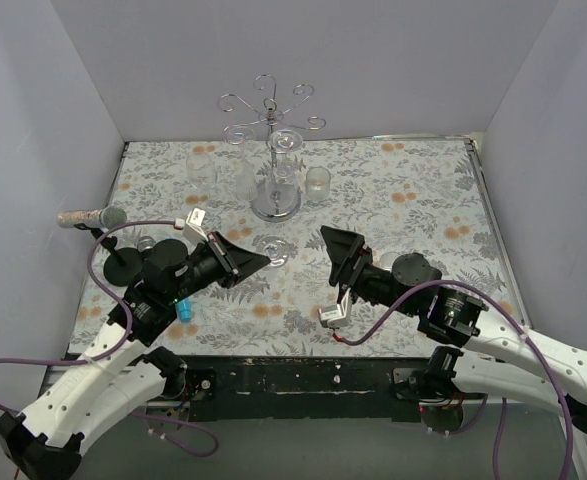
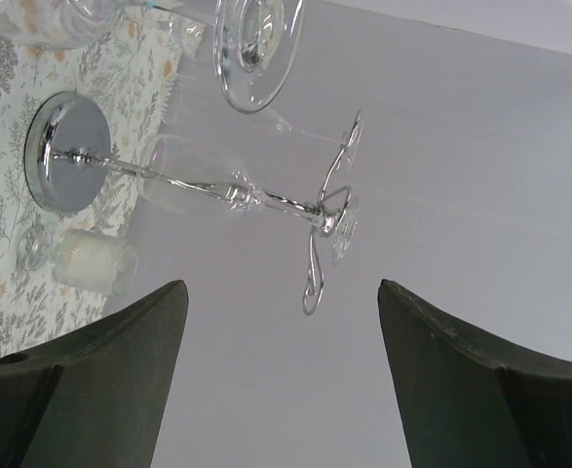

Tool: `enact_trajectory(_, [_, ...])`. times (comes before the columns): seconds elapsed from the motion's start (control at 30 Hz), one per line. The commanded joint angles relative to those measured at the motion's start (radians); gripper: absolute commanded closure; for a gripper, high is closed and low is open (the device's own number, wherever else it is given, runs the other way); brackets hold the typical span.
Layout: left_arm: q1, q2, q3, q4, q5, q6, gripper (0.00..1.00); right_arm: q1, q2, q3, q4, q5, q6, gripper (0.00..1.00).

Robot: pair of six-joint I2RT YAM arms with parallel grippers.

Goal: Place the wine glass upside down on the wine glass rack
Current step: Turn the wine glass upside down at the wine rack.

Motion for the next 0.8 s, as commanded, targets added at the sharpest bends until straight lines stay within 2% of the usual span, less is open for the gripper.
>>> enact_trajectory(0.0, [0.008, -0.031, 0.086, -0.006, -0.033, 0.052, 1.00, -0.032, -0.015, 0.077, -0.025, 0.024, 0.060, 0.14])
enact_trajectory(0.13, [0.008, -0.032, 0.110, -0.046, -0.051, 0.074, 1.00, -0.101, 0.022, 0.152, -0.104, 0.009, 0.154, 0.14])
enact_trajectory(0.4, [0.008, -0.034, 0.138, -0.085, -0.071, 0.101, 1.00, -0.373, 0.132, 0.313, -0.219, -0.141, 0.358, 0.14])
enact_trajectory(0.77, [0.008, -0.035, 0.175, -0.141, -0.111, 0.129, 1.00, -0.660, 0.296, 0.500, -0.380, -0.345, 0.800, 0.14])
